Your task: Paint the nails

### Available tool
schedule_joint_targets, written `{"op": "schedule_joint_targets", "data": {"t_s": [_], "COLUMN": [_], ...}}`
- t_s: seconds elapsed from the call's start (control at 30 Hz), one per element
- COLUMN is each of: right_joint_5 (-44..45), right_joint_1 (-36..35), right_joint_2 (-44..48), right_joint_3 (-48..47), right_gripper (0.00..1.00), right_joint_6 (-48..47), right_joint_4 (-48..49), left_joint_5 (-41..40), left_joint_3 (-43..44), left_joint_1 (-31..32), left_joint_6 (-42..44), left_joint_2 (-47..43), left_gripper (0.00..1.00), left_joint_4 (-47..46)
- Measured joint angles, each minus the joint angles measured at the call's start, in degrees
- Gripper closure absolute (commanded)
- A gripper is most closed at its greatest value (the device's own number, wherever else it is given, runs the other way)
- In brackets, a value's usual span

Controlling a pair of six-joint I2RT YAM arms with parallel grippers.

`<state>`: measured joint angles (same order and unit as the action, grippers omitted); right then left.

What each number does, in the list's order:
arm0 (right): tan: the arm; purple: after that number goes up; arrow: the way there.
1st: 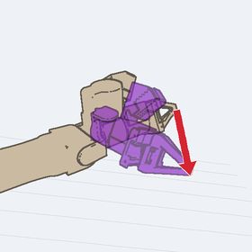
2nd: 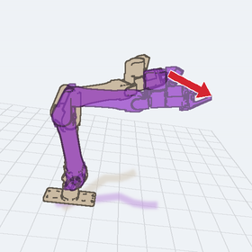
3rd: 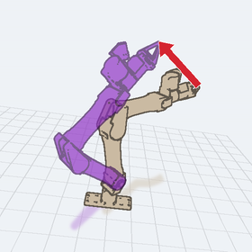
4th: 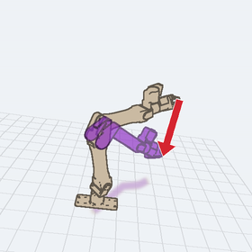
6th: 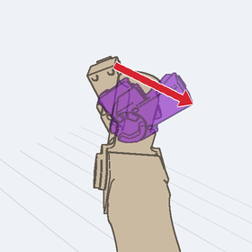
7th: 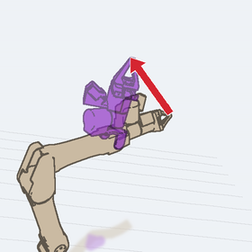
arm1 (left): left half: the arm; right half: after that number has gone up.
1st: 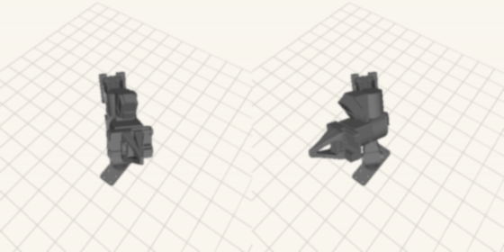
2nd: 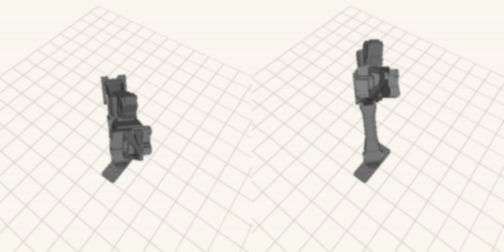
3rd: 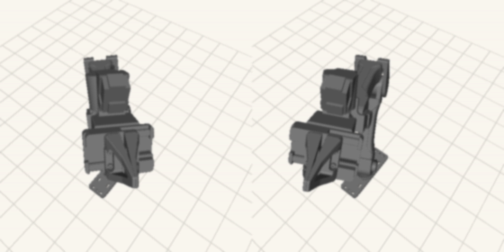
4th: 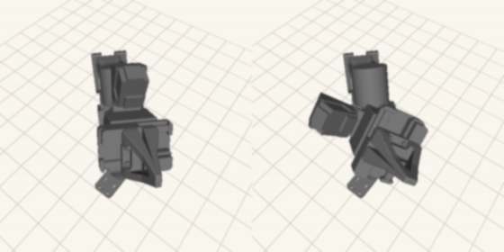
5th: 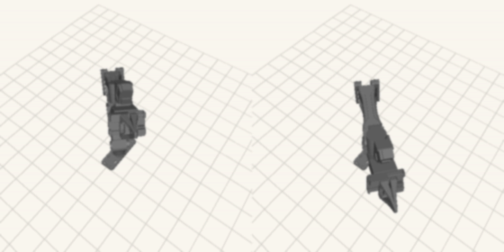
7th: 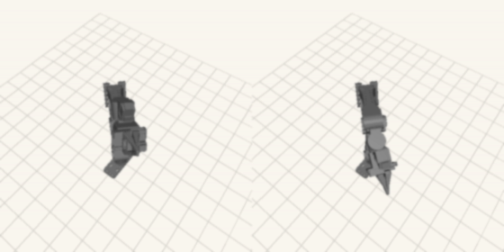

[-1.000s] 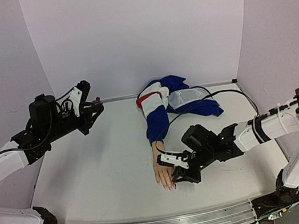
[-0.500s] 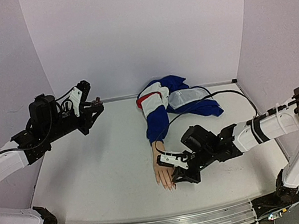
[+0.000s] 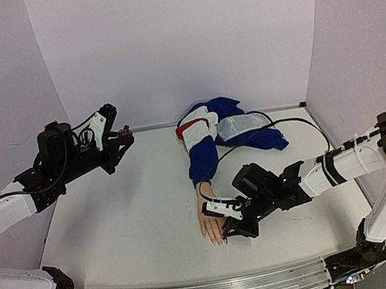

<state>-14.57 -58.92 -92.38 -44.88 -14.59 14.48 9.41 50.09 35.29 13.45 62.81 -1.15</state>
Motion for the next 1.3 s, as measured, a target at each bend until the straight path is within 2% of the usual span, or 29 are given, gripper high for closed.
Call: {"op": "schedule_joint_targets", "data": {"t_s": [1.1,1.3], "right_joint_5": [-0.8,-1.7], "right_joint_1": [-1.9,-1.9], "right_joint_2": [-0.2,6.0], "right_joint_3": [-0.6,0.5], "right_gripper": [1.0,1.0], "right_joint_6": [0.0,0.1], "right_joint_4": [-3.1,-2.6], "left_joint_5": [0.1,0.9], "left_joint_3": [0.0,0.0], "left_joint_1": [0.0,0.0], "left_joint_6": [0.0,0.0], "left_joint_2": [0.0,0.2], "left_gripper": [1.0,1.0], "left_joint_4": [0.0,0.0]}}
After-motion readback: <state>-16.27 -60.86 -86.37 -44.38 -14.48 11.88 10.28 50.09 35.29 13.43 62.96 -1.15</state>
